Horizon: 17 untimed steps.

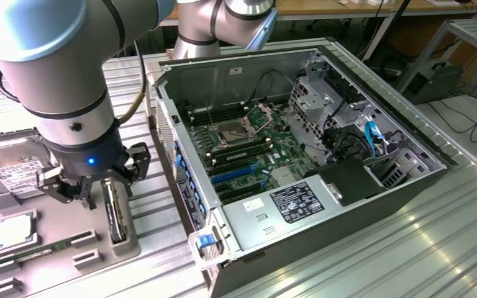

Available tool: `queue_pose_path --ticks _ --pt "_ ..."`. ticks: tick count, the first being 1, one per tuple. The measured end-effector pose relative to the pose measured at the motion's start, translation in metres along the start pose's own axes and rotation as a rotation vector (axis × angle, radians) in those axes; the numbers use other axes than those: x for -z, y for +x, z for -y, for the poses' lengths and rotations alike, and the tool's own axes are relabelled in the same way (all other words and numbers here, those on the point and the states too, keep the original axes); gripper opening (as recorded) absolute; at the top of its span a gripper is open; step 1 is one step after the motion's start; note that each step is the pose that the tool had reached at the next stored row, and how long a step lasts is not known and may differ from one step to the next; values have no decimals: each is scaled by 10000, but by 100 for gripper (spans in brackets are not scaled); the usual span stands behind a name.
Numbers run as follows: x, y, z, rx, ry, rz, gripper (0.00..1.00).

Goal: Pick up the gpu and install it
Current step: 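Pick up the gpu and move the gpu toward the slot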

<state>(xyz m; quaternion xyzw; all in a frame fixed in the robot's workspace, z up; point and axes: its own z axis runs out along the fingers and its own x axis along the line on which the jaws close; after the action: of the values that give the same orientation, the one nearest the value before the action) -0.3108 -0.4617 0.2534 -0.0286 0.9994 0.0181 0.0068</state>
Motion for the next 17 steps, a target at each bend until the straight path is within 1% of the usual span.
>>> queue_pose_path --ticks 4,10,14,17 --pt "-66 -4 2 -2 -1 -9 60" --pt "-169 -10 7 -3 -2 -36 60" --pt "-243 -10 9 -10 -6 -96 60" --pt "-257 -8 8 -22 -4 -108 60"
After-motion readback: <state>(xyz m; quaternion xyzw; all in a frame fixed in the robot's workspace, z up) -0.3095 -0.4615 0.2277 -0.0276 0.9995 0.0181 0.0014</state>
